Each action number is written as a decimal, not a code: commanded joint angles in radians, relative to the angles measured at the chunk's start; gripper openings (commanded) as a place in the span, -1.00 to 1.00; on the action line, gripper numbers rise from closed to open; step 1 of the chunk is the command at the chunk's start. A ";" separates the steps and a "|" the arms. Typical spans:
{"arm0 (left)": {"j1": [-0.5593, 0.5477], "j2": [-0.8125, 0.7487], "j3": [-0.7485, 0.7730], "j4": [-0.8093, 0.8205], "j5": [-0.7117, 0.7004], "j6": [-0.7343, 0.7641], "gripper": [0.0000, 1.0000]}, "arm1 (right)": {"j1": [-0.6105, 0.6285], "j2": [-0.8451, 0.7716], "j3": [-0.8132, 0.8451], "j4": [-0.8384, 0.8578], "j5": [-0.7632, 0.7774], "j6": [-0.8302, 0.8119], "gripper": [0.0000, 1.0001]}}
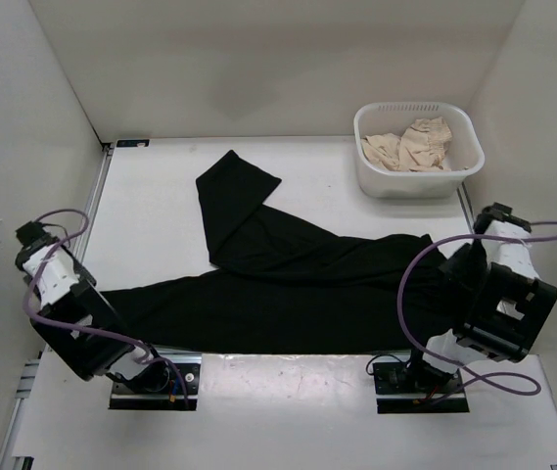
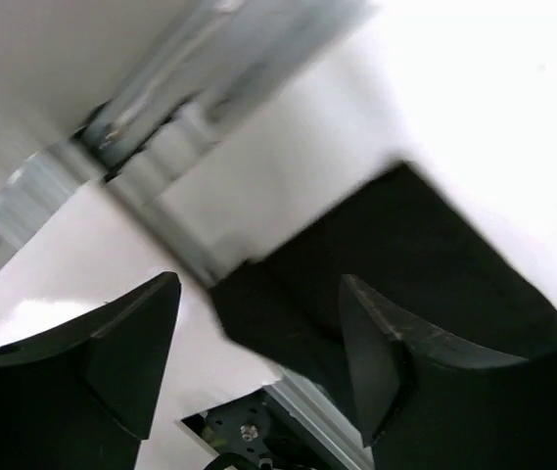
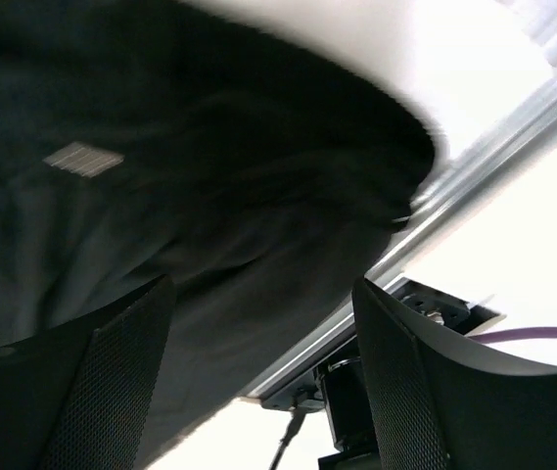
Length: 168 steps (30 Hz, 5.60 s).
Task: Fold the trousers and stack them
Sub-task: Flatten the trousers out
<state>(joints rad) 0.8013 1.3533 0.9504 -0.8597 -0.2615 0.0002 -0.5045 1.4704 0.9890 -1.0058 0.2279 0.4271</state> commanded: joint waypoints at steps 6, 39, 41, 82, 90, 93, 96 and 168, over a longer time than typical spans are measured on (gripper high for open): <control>-0.255 0.142 -0.094 0.097 -0.036 0.000 0.27 | 0.199 -0.134 0.062 -0.093 0.067 0.068 0.52; -0.456 0.184 0.379 0.047 0.159 0.000 0.48 | 0.380 -0.073 0.126 -0.025 0.084 0.182 0.44; -0.581 0.228 0.470 0.036 0.175 0.000 0.48 | 0.371 -0.073 0.186 -0.034 0.071 0.182 0.50; -0.989 0.578 0.762 0.103 0.175 0.000 -0.72 | 0.348 0.545 0.355 0.226 0.007 0.266 -1.00; -0.611 0.374 0.532 -0.001 0.677 0.000 -0.25 | 0.373 0.522 0.346 0.226 0.050 0.236 -1.00; -0.527 0.365 0.430 -0.013 0.688 0.000 -0.18 | 0.382 0.522 0.346 0.226 0.050 0.236 -1.00; -0.406 0.365 0.337 -0.004 0.677 0.000 -0.35 | 0.391 0.512 0.346 0.226 0.050 0.225 -1.00; -0.592 0.283 0.386 0.160 -0.058 0.000 0.38 | 0.339 0.407 0.448 0.098 0.067 -0.010 -1.00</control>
<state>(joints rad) 0.3119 1.7359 1.2819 -0.7231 -0.3115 0.0006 -0.1696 1.8915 1.4063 -0.8890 0.3302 0.4423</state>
